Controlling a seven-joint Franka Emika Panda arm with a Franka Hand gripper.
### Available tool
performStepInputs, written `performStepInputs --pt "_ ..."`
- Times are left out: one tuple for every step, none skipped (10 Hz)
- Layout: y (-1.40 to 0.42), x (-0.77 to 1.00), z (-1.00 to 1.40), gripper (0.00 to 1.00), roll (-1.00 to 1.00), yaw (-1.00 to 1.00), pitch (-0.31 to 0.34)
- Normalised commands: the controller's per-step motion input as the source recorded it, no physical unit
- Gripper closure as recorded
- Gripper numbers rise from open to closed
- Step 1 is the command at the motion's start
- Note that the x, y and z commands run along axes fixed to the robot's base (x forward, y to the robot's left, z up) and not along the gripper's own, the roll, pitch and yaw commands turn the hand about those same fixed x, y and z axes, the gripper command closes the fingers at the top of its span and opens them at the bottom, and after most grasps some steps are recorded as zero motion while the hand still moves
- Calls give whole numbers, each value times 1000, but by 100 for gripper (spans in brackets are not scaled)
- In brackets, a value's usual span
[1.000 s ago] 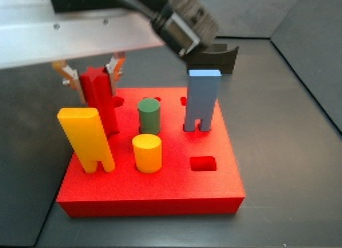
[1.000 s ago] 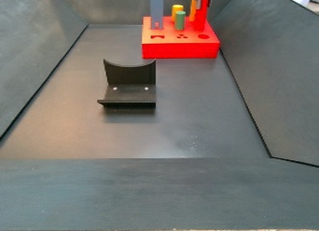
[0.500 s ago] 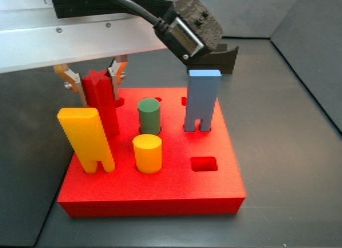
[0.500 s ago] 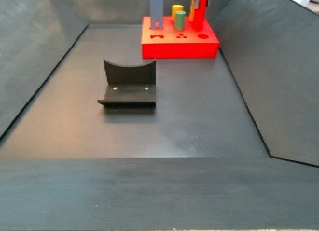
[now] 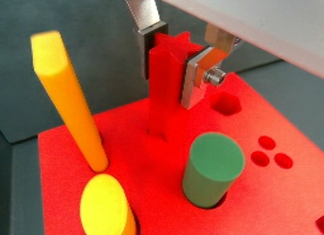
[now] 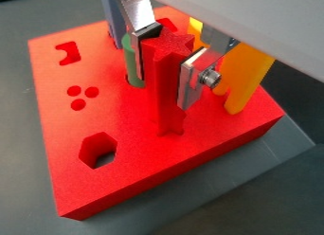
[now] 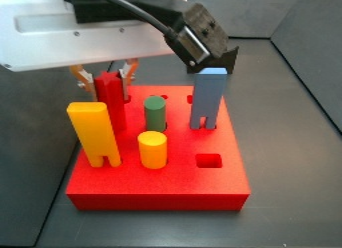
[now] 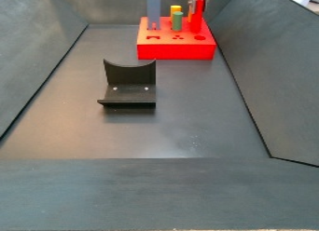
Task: Pick up the star object. Move up. Move to above the board. Insert the star object.
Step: Insert the star object.
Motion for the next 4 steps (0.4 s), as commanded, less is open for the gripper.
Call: performStepInputs --pt "-89 77 -623 100 80 -143 -207" --pt "0 -160 -37 100 14 0 -144" --pt "0 0 0 100 0 0 4" --pt "0 0 0 100 0 0 0"
